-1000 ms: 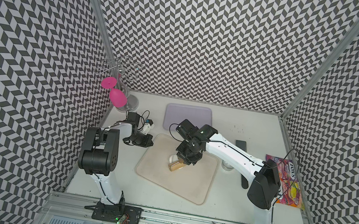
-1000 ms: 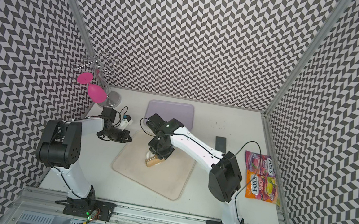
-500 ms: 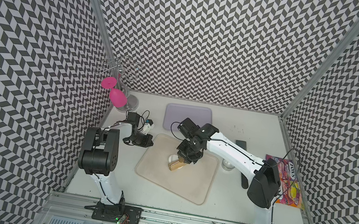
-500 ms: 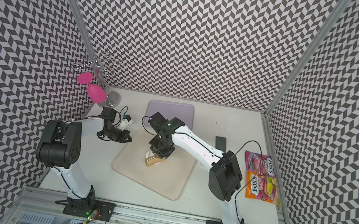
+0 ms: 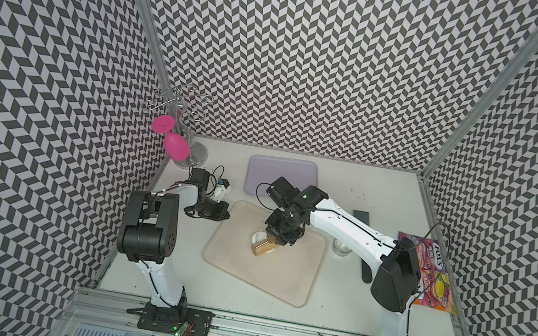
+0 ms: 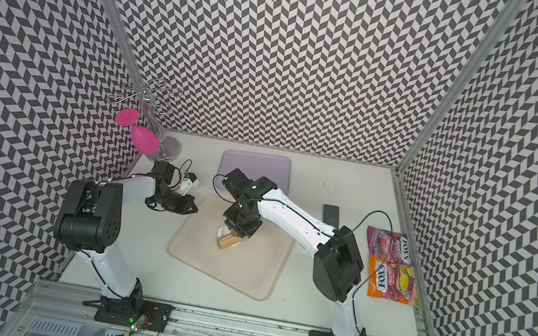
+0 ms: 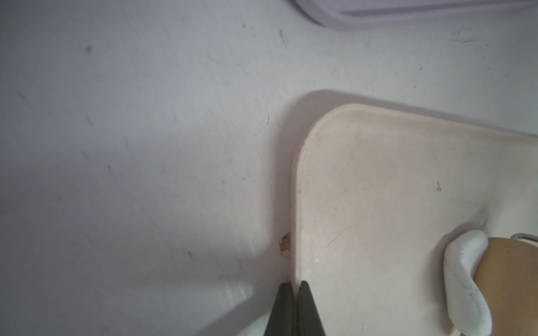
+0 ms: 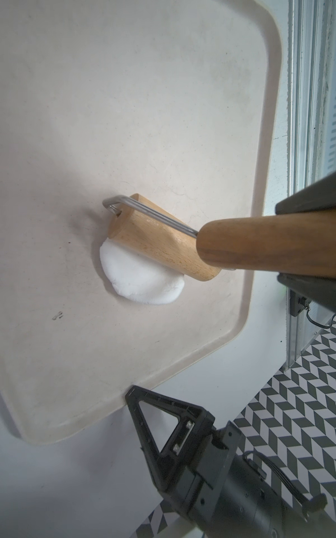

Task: Roll out the dumpling wrappers from the dough
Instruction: Flatten out the dough on the work surface.

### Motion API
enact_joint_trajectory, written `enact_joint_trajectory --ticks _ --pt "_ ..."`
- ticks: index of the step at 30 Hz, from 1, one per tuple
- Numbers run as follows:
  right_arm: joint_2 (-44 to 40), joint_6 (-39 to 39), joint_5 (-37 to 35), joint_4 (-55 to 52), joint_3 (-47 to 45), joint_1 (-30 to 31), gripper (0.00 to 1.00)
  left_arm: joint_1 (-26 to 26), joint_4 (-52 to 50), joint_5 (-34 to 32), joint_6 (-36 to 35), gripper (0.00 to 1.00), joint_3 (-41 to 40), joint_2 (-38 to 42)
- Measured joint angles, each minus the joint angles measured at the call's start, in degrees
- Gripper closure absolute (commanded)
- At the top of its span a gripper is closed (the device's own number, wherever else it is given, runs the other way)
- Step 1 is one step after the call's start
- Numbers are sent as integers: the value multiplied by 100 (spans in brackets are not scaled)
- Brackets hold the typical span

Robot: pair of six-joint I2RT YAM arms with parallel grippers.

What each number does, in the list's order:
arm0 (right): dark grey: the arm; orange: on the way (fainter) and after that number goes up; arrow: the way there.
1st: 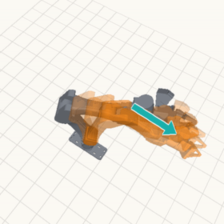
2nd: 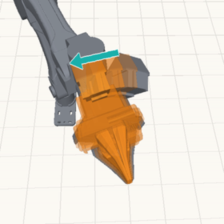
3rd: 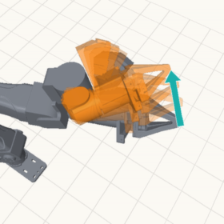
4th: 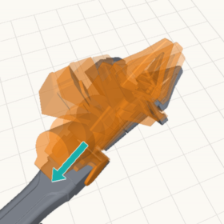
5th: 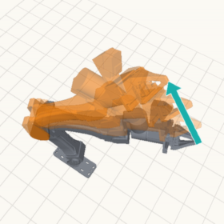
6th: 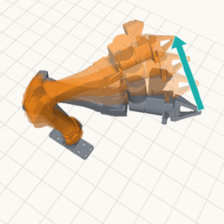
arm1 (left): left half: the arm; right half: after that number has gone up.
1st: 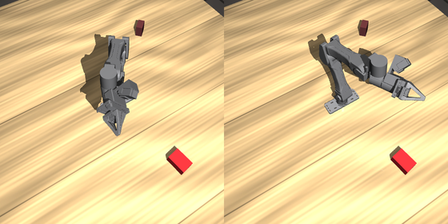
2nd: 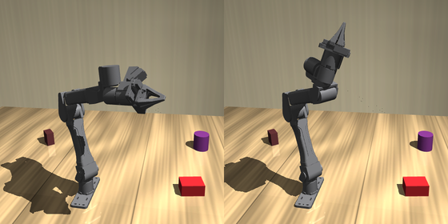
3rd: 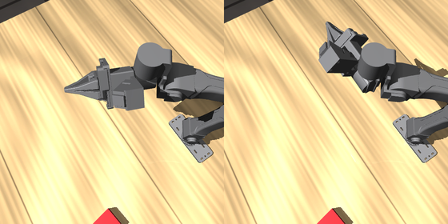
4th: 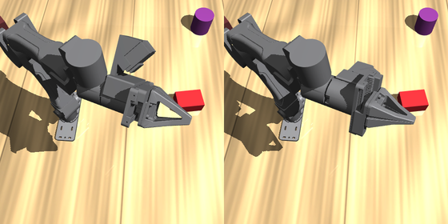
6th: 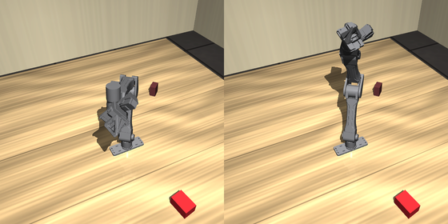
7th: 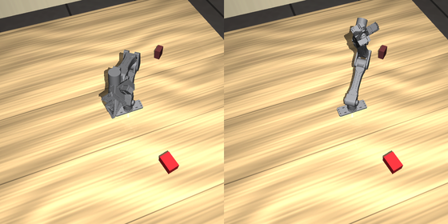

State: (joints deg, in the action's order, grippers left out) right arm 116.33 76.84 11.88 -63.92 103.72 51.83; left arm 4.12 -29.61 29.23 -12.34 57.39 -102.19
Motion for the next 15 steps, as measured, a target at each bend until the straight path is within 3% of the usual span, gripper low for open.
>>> enact_joint_trajectory --ticks 7,15 --pt "-20 -522 20 7 -79 -2 100 0 0 -2 0 100 0 0" --pt "-603 -1191 153 734 -1126 -48 100 0 0 -7 2 100 0 0"
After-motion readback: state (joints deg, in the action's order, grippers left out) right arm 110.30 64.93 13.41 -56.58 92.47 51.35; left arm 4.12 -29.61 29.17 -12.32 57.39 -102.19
